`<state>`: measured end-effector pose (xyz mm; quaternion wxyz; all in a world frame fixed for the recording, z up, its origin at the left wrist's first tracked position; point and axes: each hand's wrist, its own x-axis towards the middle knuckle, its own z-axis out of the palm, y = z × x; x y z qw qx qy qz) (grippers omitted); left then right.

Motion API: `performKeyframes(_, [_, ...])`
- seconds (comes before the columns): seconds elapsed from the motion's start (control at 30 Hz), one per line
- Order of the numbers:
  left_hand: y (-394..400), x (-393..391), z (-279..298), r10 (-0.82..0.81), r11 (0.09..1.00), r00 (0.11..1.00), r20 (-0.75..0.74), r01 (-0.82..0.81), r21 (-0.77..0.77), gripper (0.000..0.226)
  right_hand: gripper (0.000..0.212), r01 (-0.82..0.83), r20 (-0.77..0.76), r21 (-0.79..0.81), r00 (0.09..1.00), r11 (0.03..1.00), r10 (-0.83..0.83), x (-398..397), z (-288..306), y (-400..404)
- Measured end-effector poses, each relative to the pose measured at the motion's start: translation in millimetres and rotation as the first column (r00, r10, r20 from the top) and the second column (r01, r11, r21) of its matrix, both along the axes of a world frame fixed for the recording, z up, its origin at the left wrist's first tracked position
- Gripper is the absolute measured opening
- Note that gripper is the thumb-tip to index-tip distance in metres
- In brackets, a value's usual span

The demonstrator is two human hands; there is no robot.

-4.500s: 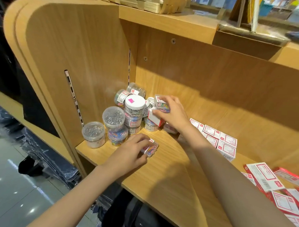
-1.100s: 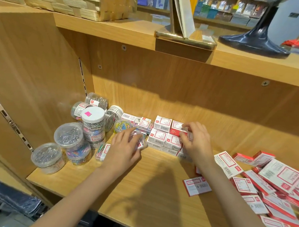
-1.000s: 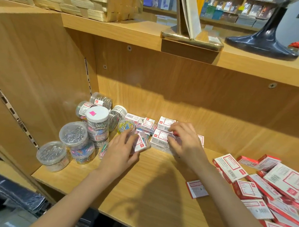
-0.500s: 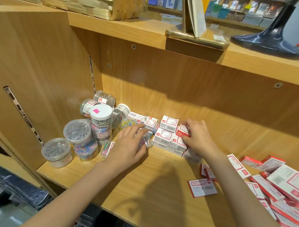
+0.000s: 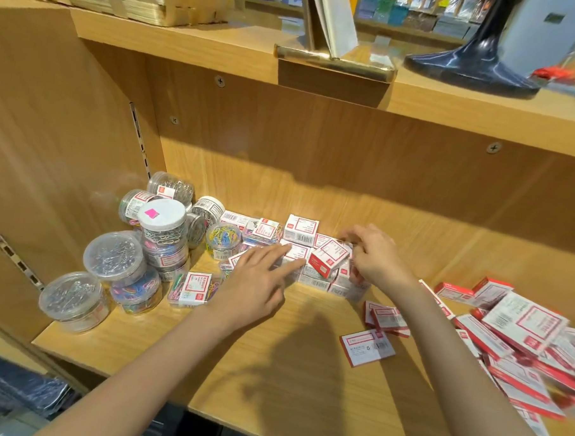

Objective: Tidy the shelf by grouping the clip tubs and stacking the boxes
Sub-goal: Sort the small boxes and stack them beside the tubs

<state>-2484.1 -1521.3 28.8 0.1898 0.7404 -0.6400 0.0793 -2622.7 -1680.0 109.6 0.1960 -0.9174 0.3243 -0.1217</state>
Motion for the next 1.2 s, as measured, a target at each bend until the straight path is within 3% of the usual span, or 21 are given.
performKeyframes(0.07, [0.1,1.0,1.3,-0.009,1.0,1.0,-0.007,0.009,0.006,0.049,0.054,-0.194,-0.12,0.045,0.973,0.98,0.198,-6.5,6.3,-0.8])
performKeyframes(0.13, [0.0,1.6,1.6,-0.009,1.0,1.0,-0.001,0.009,0.018,0.048,0.054,-0.287,-0.181,0.061,0.939,0.956,0.294,-6.5,5.7,1.0])
performKeyframes(0.37, [1.2,3.5,1.4,-0.016,0.999,1.0,0.003,0.016,0.052,0.054,0.041,-0.078,0.027,-0.063,0.996,0.995,0.08,-5.1,-1.6,-12.1])
performKeyframes(0.53, [3.6,4.0,2.2,-0.013,1.0,1.0,-0.011,0.013,0.011,0.053,0.031,0.059,0.178,-0.08,0.983,0.995,-0.044,13.5,-25.4,0.7])
performKeyframes(0.7, [24.1,9.8,4.6,0.162,0.979,0.978,-0.129,-0.176,-0.102,0.048,0.015,0.05,0.312,-0.134,0.95,0.99,-0.006,11.1,-23.4,2.3])
performKeyframes(0.8, [44.3,15.1,6.0,0.231,0.962,0.96,-0.156,-0.249,-0.111,0.046,0.013,-0.064,0.354,-0.239,0.923,0.969,0.149,23.2,-17.4,15.5])
performKeyframes(0.97, [78.3,19.1,0.9,0.319,0.943,0.934,-0.163,-0.33,-0.043,0.051,0.027,-0.557,0.042,-0.245,0.811,0.793,0.583,61.8,-34.6,55.2])
performKeyframes(1.1, [91.6,22.6,-1.6,0.323,0.943,0.917,-0.233,-0.334,-0.005,0.057,0.044,-0.619,-0.179,-0.276,0.785,0.736,0.593,80.8,-42.0,64.5])
performKeyframes(1.2, [93.4,26.1,0.4,0.314,0.948,0.914,-0.258,-0.317,0.03,0.067,0.046,-0.595,-0.203,-0.33,0.803,0.733,0.561,78.8,-44.6,65.9])
